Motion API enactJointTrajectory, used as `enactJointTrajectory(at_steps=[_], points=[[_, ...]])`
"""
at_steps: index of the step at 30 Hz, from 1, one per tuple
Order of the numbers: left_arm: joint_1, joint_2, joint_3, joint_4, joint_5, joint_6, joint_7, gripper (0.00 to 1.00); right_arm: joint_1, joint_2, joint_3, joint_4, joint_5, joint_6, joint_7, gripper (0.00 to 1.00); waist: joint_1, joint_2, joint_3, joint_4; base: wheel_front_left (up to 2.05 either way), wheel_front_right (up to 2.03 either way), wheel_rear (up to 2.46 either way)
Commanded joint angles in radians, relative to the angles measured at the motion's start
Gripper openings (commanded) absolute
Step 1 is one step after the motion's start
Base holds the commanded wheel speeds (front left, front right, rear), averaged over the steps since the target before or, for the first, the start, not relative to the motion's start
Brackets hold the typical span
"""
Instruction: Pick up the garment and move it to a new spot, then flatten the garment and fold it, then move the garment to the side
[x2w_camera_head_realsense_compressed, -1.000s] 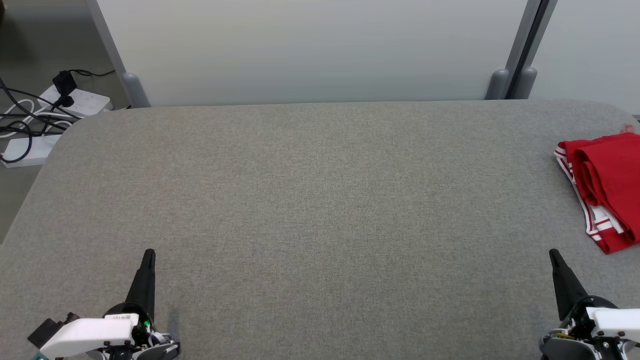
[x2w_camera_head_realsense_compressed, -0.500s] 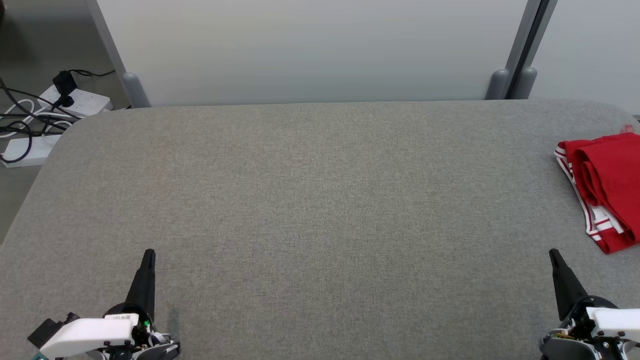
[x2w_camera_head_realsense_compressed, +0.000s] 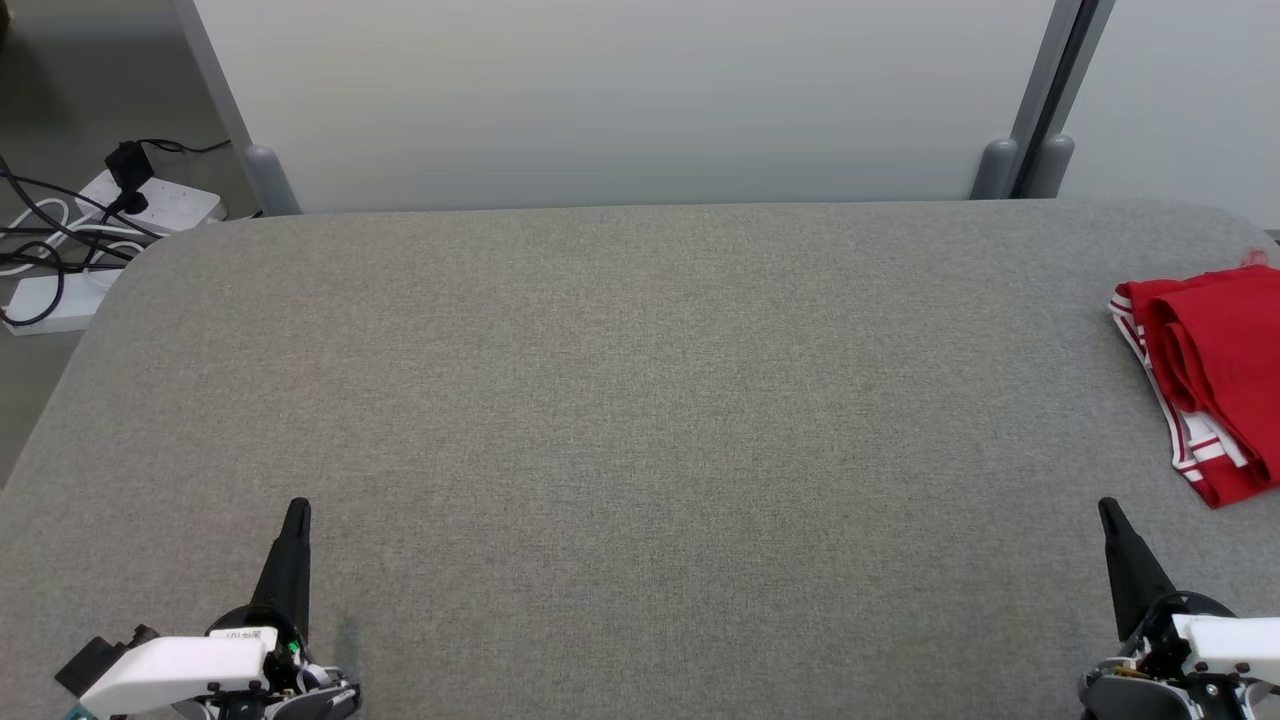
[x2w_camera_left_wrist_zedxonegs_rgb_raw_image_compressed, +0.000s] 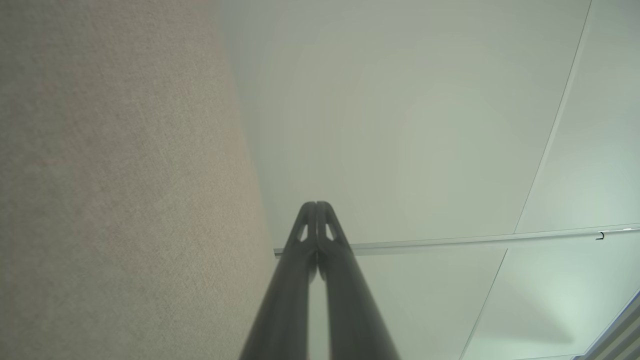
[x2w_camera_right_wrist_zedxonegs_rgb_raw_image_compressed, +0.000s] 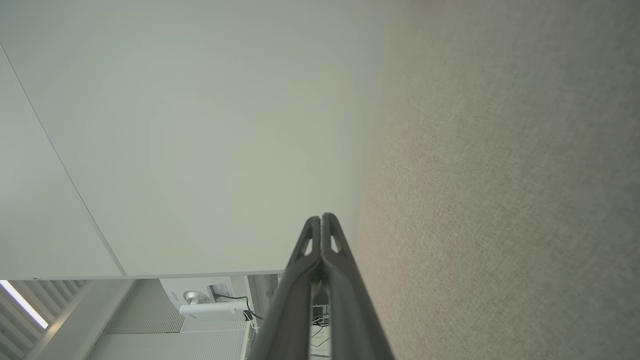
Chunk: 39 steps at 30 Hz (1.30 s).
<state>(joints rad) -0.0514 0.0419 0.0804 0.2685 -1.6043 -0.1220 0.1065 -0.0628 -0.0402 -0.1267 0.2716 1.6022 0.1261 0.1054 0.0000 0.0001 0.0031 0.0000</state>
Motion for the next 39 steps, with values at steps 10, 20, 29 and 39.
enactJointTrajectory(at_steps=[10, 20, 29, 39], points=[[-0.057, 0.008, 0.033, -0.023, -0.004, -0.009, 0.007, 0.0, -0.045, -0.011, 0.013, -0.027, 0.007, 0.005, 0.007, 0.0, 0.0, -0.0001, 0.0, 0.0, 0.0, 0.0, 0.0], [-0.057, 0.008, 0.033, -0.023, -0.004, -0.009, 0.007, 0.0, -0.045, -0.011, 0.013, -0.027, 0.007, 0.005, 0.008, 0.0, 0.0, -0.0001, 0.0, 0.0, 0.0, 0.0, 0.0], [-0.057, 0.008, 0.033, -0.023, -0.004, -0.009, 0.007, 0.0, -0.045, -0.011, 0.013, -0.027, 0.007, 0.005, 0.008, 0.0, 0.0, -0.0001, 0.0, 0.0, 0.0, 0.0, 0.0], [-0.057, 0.008, 0.033, -0.023, -0.004, -0.009, 0.007, 0.0, -0.045, -0.011, 0.013, -0.027, 0.006, 0.005, 0.008, 0.0, 0.0, -0.0001, 0.0, 0.0, 0.0, 0.0, 0.0]])
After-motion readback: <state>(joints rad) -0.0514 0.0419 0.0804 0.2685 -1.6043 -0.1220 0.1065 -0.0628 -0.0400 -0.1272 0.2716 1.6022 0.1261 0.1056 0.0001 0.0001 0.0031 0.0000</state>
